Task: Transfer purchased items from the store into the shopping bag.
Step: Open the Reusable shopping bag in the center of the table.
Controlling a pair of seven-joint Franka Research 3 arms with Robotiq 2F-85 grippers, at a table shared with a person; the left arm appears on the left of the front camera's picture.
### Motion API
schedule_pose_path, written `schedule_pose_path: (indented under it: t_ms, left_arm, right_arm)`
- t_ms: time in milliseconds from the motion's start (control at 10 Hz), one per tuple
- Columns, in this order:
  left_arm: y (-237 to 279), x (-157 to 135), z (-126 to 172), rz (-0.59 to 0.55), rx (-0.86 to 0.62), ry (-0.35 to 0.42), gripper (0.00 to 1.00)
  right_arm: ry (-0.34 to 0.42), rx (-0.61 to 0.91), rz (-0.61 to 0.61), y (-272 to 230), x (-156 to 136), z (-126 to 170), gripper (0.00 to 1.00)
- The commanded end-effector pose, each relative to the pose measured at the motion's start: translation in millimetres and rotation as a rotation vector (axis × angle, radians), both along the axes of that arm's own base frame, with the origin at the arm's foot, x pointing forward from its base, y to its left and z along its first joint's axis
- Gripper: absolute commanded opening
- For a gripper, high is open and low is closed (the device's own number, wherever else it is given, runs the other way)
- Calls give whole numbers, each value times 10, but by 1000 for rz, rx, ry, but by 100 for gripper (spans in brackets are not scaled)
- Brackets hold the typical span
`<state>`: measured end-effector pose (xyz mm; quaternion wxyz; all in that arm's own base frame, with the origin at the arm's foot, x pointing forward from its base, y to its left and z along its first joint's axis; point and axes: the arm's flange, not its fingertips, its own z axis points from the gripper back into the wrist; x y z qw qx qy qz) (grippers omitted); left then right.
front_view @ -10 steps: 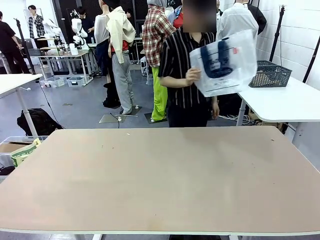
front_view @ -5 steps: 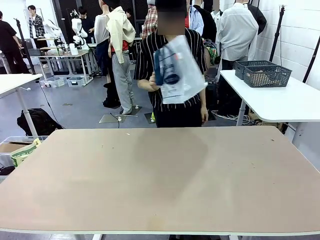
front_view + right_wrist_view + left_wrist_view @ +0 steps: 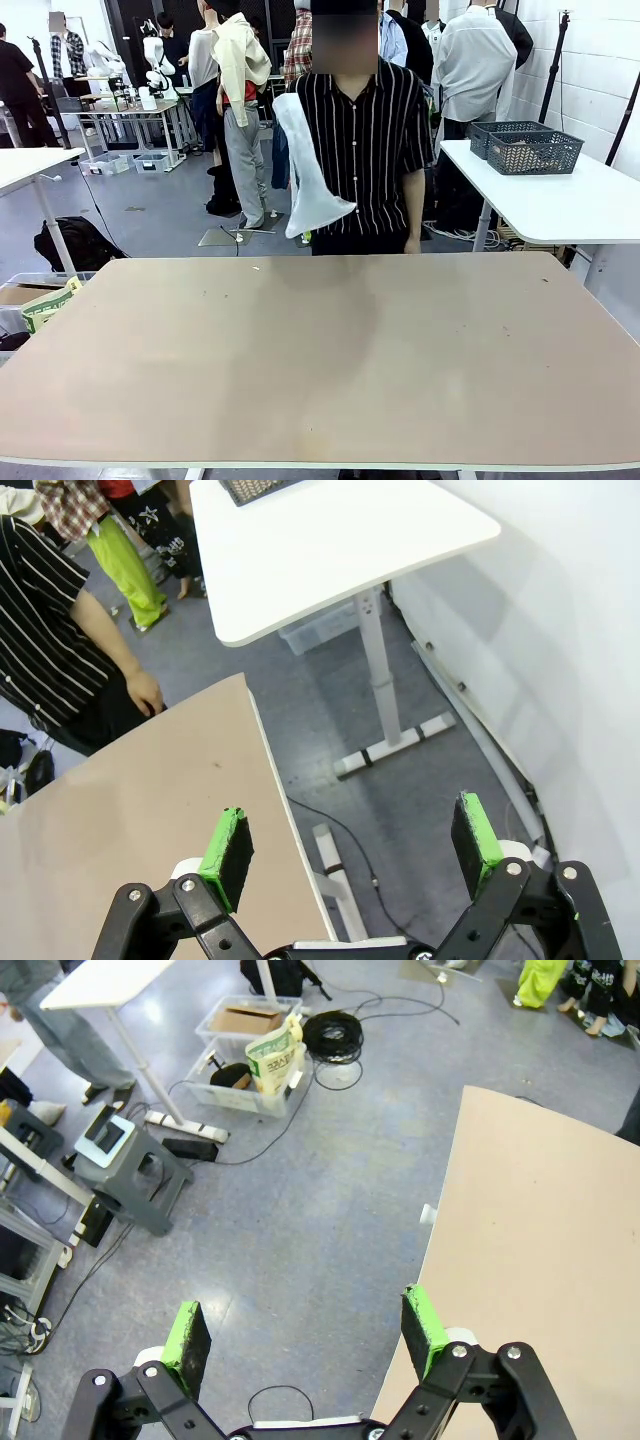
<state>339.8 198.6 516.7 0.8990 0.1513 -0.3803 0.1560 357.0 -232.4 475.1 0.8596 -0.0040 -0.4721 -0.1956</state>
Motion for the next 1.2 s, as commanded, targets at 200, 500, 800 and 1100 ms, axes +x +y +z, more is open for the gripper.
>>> schedule_pose_path:
  t_ms: [200, 500, 800, 1100]
  left_arm:
    - [11, -15, 10, -9, 15, 7, 100]
    - [11, -15, 10, -9, 15, 7, 100]
    - [11, -15, 10, -9, 15, 7, 100]
    - [11, -15, 10, -9, 15, 7, 100]
  right_arm:
    - [12, -6, 5, 14, -14, 28, 100]
    - [12, -6, 5, 14, -14, 28, 100]
    - [12, -6, 5, 14, -14, 28, 100]
    - [12, -6, 5, 14, -14, 28, 100]
